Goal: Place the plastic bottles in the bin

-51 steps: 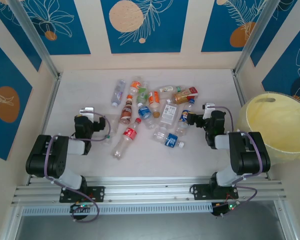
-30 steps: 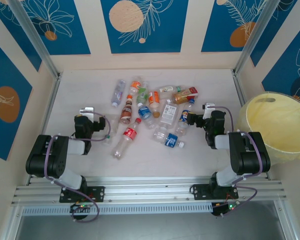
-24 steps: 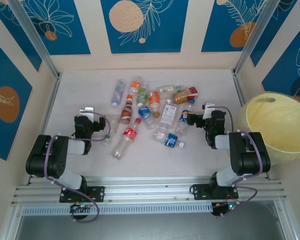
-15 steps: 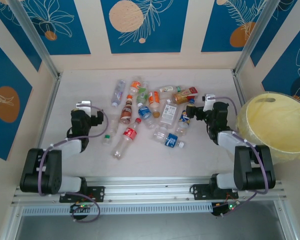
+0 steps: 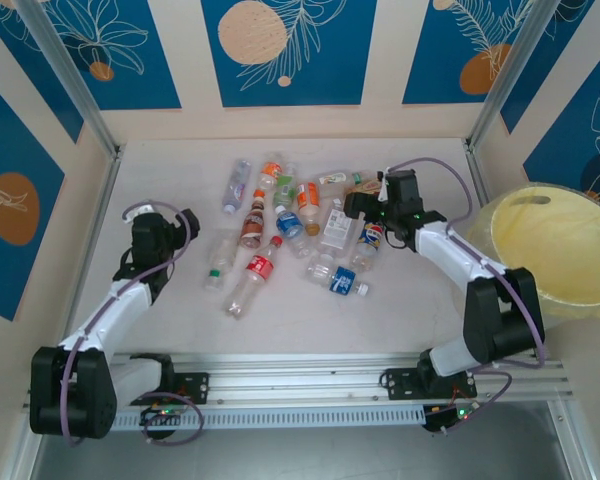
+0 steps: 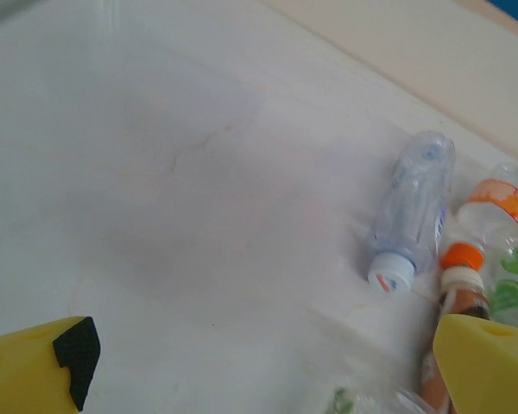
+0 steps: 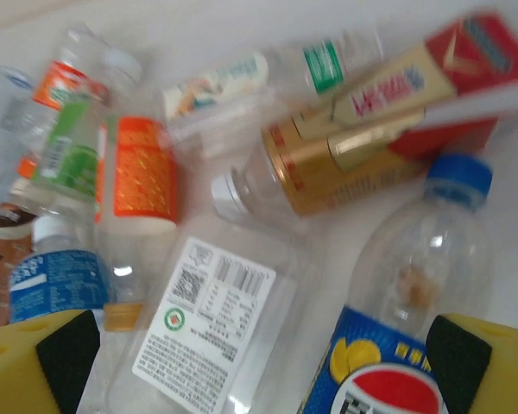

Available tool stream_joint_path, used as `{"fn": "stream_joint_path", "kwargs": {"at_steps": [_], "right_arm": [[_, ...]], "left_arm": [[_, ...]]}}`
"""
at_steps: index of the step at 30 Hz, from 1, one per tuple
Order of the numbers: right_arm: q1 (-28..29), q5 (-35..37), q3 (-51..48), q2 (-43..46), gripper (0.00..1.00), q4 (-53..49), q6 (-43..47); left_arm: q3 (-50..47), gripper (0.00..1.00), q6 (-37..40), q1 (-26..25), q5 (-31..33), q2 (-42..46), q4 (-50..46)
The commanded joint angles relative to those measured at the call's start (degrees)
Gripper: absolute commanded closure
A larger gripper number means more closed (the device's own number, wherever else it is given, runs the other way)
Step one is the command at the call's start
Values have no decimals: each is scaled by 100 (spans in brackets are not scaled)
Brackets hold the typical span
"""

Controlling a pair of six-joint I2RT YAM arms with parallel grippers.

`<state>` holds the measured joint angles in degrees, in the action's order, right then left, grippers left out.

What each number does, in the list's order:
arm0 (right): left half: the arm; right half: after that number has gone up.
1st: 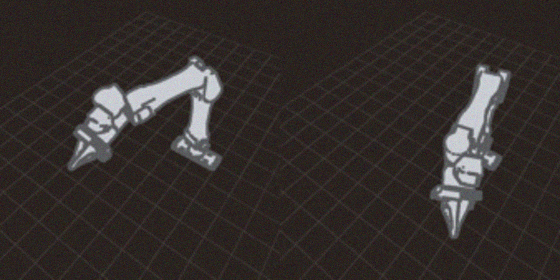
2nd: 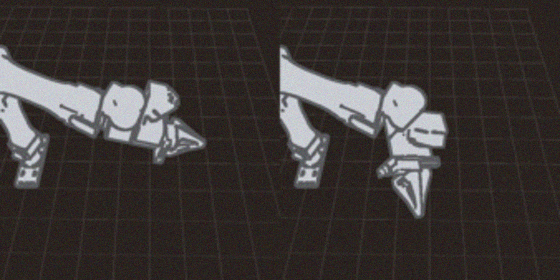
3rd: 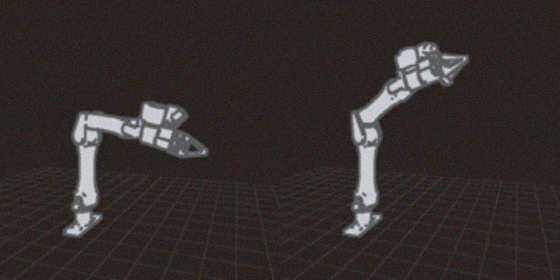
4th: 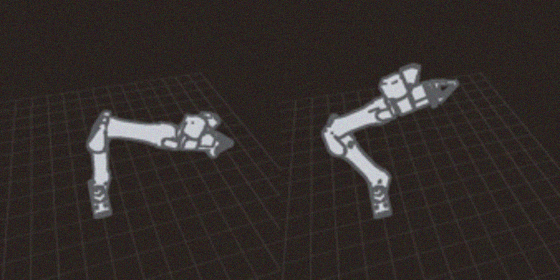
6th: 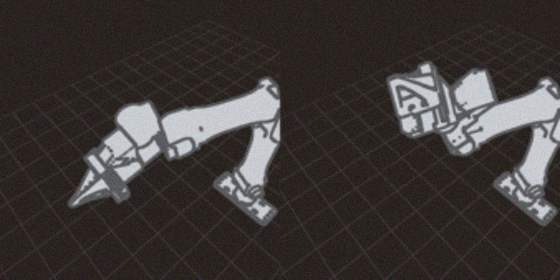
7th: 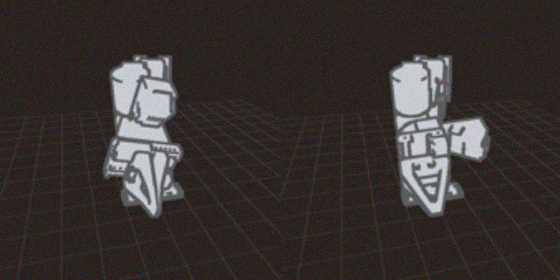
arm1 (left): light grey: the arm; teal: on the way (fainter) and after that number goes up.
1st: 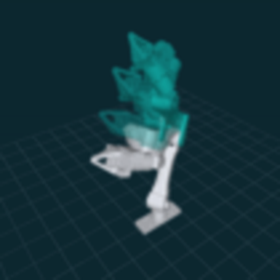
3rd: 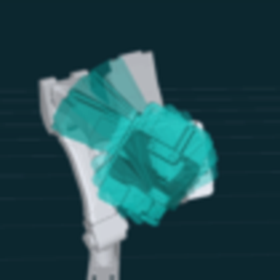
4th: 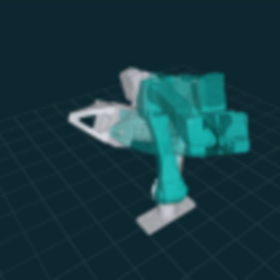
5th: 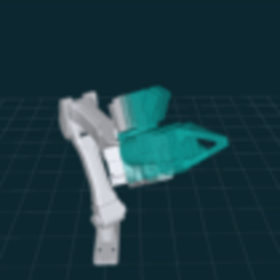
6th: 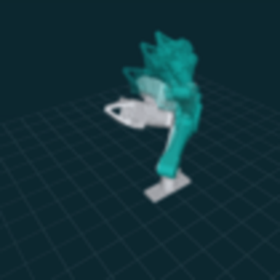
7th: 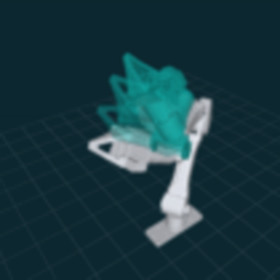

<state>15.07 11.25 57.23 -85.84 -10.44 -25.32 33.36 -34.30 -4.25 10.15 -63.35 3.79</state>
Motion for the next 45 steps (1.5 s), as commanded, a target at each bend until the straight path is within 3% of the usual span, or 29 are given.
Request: {"fn": "stream_joint_path", "kwargs": {"at_steps": [1, 4, 12, 16, 26, 35, 42, 45], "right_arm": [[50, 786, 424, -412, 1, -1738, -991], [102, 1322, 387, -622, 2, -1905, -1108], [48, 1146, 912, -1429, 10, -2092, -1111], [104, 1259, 1052, -1708, 25, -2059, -1236], [123, 1378, 668, -1690, 36, -1664, -1371], [231, 1775, -143, -245, 53, -728, -845], [422, 1642, -644, 1168, 56, 121, 154], [552, 1644, -734, 1791, 56, 370, 603]], "left_arm": [[305, 0, -400, 22, -558, 47, -671], [308, 0, -324, 26, -770, 25, -713], [190, 0, -422, 25, -861, -15, -616], [275, 0, -463, 22, -884, -70, -791], [279, 0, -438, 21, -953, -87, -1025], [287, 0, -483, 22, -1024, -151, -980], [283, 0, -592, 23, -1218, -230, -774], [284, 0, -629, 21, -1663, -272, -553]]}}
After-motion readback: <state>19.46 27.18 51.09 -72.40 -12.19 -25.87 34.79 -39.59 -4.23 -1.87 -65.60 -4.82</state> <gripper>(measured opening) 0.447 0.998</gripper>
